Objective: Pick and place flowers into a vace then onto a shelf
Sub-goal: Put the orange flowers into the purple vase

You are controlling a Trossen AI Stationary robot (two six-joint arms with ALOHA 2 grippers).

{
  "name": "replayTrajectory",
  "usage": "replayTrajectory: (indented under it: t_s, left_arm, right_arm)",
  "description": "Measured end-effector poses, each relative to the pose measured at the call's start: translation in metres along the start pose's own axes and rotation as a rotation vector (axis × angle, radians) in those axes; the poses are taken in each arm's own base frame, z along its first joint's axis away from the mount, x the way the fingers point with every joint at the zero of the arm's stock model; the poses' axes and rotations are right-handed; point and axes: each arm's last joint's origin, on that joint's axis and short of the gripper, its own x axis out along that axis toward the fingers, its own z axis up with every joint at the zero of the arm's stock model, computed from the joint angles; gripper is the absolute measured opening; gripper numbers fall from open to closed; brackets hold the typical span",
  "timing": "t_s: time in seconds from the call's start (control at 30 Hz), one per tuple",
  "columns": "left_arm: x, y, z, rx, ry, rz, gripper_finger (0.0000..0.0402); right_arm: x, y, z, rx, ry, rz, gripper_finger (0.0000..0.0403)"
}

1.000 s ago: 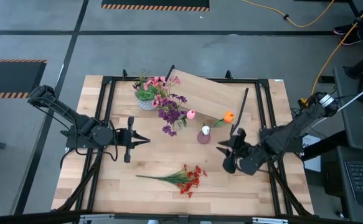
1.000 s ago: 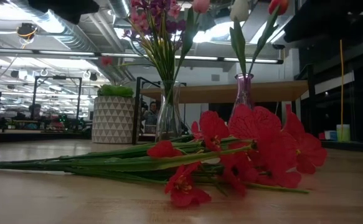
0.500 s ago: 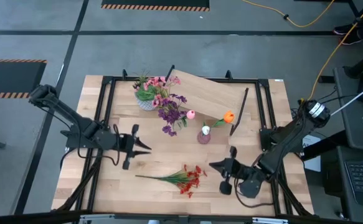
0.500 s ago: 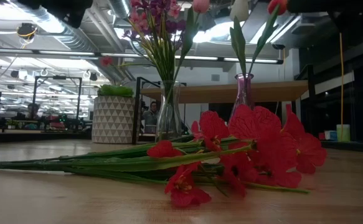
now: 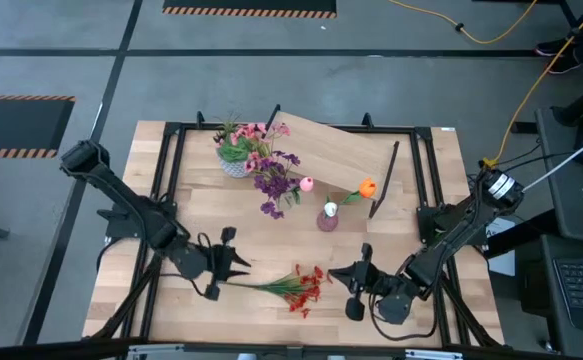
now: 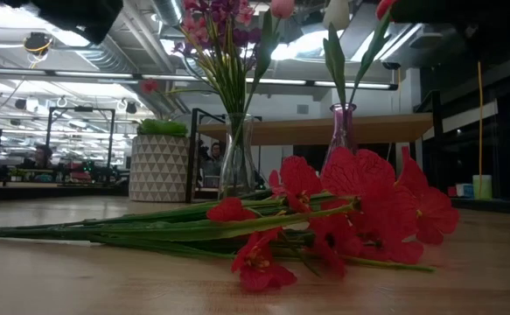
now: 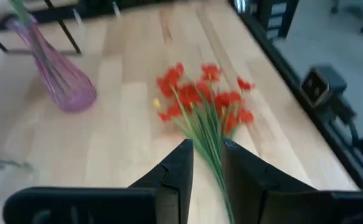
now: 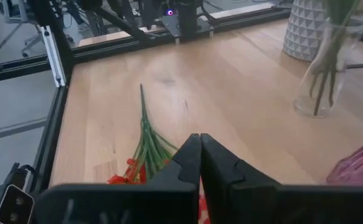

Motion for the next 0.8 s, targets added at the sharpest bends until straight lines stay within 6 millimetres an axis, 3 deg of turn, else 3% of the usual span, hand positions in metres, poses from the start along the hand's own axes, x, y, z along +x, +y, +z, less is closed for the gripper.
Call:
replayTrajectory:
  t_s: [0.43, 0.8]
  left_arm:
    - [0.026, -0.044, 0.005, 0.002, 0.316, -0.022, 0.0082]
    - [0.058, -0.055, -0.023, 0.059, 0.429, 0.06, 0.0141]
  right_arm:
    - [0.018, 0.024, -0.013, -0.006, -0.13, 0.086, 0.0007]
    - [0.018, 0.024, -0.012, 0.006, -0.132, 0.087, 0.0007]
